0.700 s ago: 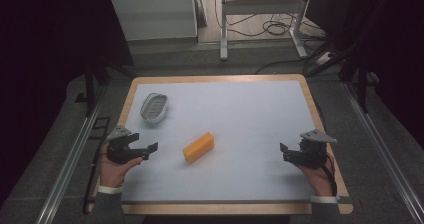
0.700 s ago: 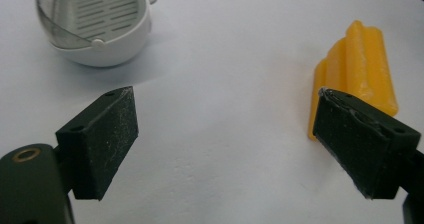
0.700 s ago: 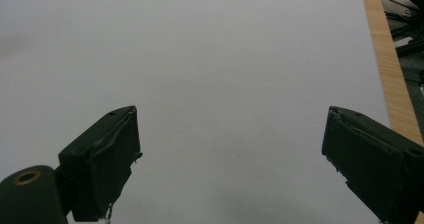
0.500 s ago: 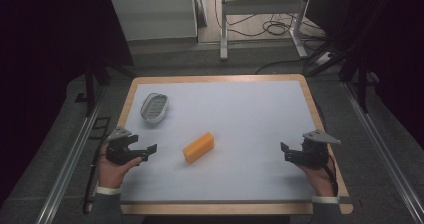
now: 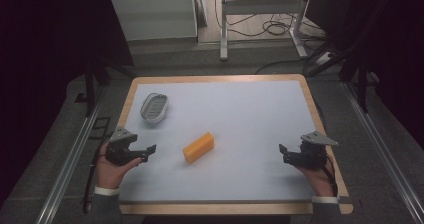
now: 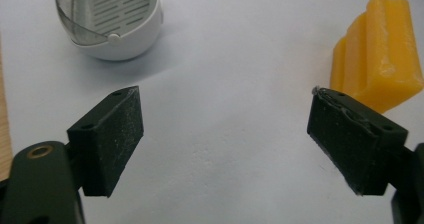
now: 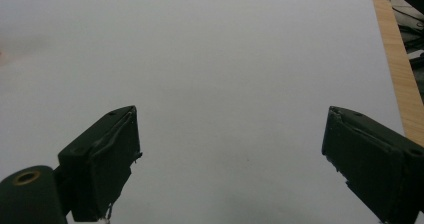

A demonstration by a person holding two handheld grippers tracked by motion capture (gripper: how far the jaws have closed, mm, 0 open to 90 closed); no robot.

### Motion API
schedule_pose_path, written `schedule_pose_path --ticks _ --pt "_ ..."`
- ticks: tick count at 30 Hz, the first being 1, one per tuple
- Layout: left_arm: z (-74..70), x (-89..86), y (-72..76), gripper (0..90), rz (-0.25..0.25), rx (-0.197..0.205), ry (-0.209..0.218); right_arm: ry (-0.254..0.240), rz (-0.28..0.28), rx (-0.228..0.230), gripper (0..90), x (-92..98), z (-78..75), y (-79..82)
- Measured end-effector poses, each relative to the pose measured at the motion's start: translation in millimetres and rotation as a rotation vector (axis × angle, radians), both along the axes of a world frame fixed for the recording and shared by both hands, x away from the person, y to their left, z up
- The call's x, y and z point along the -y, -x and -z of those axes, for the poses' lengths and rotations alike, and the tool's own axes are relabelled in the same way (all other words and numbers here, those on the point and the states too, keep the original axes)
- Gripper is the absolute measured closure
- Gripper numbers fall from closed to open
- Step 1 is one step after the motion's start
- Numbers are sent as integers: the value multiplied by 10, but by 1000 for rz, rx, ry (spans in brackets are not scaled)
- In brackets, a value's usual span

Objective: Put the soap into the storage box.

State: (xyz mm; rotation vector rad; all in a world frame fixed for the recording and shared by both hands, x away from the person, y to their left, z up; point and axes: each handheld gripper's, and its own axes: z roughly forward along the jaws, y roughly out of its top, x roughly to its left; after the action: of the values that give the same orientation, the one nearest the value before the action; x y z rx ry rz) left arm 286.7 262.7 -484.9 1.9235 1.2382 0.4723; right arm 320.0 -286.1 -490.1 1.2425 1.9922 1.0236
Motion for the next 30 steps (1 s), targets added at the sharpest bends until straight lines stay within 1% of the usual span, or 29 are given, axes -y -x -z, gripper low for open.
schedule_pose_path --ticks 3,5,6,9,10,12,14,17,18,20,24,25,26,27,28,30 --pt "-44 35 3 162 4 -8 1 -6 -12 1 84 -7 0 24" --pt "-73 54 -8 158 7 -25 11 -8 -25 3 84 -6 -2 41" --pt "-92 68 -20 156 8 -31 6 -6 -26 3 84 -3 0 47" --pt "-136 112 -57 154 33 -56 -9 -3 0 -5 84 26 17 47" --pt "-170 135 -72 154 39 -59 -21 -4 10 -7 84 38 24 42" --pt "-238 168 -83 157 37 -56 -51 -6 34 -15 84 74 42 28" --pt "-310 189 -90 165 40 -56 -59 -9 44 -21 84 102 53 20" --pt "-397 225 -92 168 61 -60 -60 -13 61 -28 85 135 65 9" --pt "-426 247 -96 178 72 -74 -66 -13 62 -28 85 142 67 6" --pt "-464 295 -106 206 94 -88 -81 -17 64 -30 84 152 66 7" --pt "-511 396 -123 210 134 -98 -94 -11 67 -35 85 154 74 10" --pt "-515 430 -135 208 144 -107 -99 -7 68 -36 84 152 78 11" --pt "-518 445 -147 206 152 -110 -108 -3 69 -38 84 148 80 13" --pt "-518 445 -147 203 152 -110 -108 -1 70 -39 84 146 80 14" --pt "-520 505 -185 192 170 -128 -129 0 73 -40 85 141 80 16" --pt "-521 542 -209 184 177 -131 -134 3 75 -37 85 137 81 15"
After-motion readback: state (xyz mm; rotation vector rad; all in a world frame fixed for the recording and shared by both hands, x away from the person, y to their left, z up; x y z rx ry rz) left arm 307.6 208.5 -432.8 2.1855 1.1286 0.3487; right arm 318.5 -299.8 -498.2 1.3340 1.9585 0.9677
